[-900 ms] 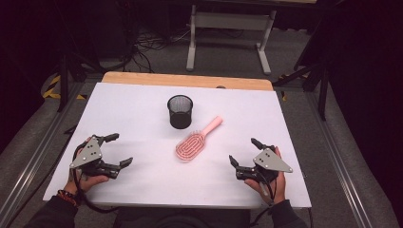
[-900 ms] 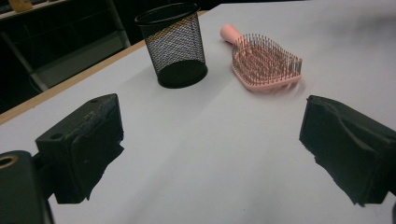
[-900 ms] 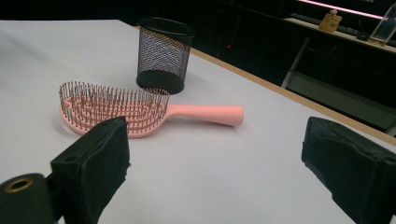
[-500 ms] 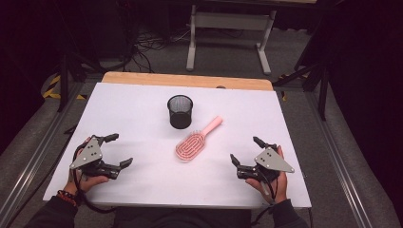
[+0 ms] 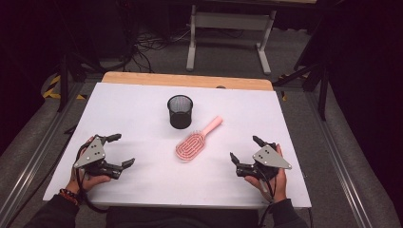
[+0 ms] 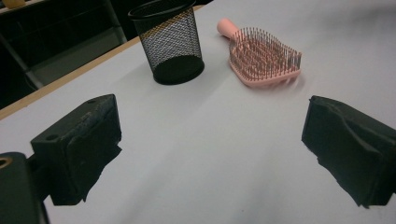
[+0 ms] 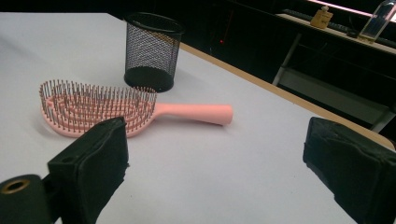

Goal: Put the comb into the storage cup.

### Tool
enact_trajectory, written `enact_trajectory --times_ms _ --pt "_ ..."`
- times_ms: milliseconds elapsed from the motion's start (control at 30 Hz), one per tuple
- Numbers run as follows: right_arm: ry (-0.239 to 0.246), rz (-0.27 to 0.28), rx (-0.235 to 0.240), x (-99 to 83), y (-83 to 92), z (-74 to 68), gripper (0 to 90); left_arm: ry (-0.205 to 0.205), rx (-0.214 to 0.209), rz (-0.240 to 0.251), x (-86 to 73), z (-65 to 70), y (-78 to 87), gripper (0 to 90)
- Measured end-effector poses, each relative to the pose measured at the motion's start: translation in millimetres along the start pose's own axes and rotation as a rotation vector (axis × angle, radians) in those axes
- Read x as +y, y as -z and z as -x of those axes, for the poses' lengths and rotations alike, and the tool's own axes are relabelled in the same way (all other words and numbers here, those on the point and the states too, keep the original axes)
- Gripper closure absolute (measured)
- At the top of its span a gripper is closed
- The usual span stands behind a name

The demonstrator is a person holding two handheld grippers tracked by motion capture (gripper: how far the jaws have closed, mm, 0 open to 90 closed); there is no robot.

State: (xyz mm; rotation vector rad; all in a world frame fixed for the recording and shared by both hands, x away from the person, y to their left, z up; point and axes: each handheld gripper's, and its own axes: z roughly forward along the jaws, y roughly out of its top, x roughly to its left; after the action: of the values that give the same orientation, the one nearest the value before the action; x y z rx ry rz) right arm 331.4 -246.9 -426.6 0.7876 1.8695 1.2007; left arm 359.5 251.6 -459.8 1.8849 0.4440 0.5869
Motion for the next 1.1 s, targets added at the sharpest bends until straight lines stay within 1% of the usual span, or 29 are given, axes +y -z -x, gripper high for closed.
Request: enact_trajectory --times_ms 67,233,467,533,733,800,900,967,1033,1067,1100 --pt "-0.012 0.005 0.003 0.7 -1.0 1.7 7.1 0.0 0.0 0.003 0.2 0.6 1.0 5.5" --pt "-0.019 0.002 -0.005 0.7 -1.6 3.6 7.7 0.002 0.003 0.014 1.6 1.3 2.9 5.5" --pt "-0.032 0.026 -0.025 8.4 2.7 5.8 9.5 0.003 0.004 0.014 2.0 2.2 4.2 5.6" --pt "-0.037 0.032 -0.025 10.6 1.9 6.7 9.7 0.003 0.004 0.021 2.1 2.2 4.8 5.7" --pt "-0.038 0.036 -0.027 16.0 -4.4 9.1 10.5 0.007 -0.003 0.02 1.7 1.5 4.3 5.6" --pt "-0.04 0.042 -0.029 19.0 -6.6 10.5 11.3 -0.001 -0.004 0.019 2.0 1.6 4.8 5.7" --pt "-0.019 0.056 -0.043 27.2 -8.1 12.7 13.4 -0.005 -0.004 0.02 1.9 1.5 5.8 5.7" --pt "-0.025 0.071 -0.045 32.2 -9.7 15.0 16.2 -0.001 -0.001 0.022 1.2 0.5 5.1 5.7" --pt "-0.024 0.07 -0.041 34.6 -14.2 16.4 19.1 0.009 -0.002 0.019 0.5 -0.5 3.9 5.7" --pt "-0.023 0.068 -0.043 35.2 -17.2 17.3 21.8 0.009 -0.004 0.016 0.2 -0.6 3.6 5.7" --pt "-0.028 0.068 -0.043 35.6 -20.5 18.4 27.0 0.009 -0.004 0.014 0.1 -0.5 3.2 5.8"
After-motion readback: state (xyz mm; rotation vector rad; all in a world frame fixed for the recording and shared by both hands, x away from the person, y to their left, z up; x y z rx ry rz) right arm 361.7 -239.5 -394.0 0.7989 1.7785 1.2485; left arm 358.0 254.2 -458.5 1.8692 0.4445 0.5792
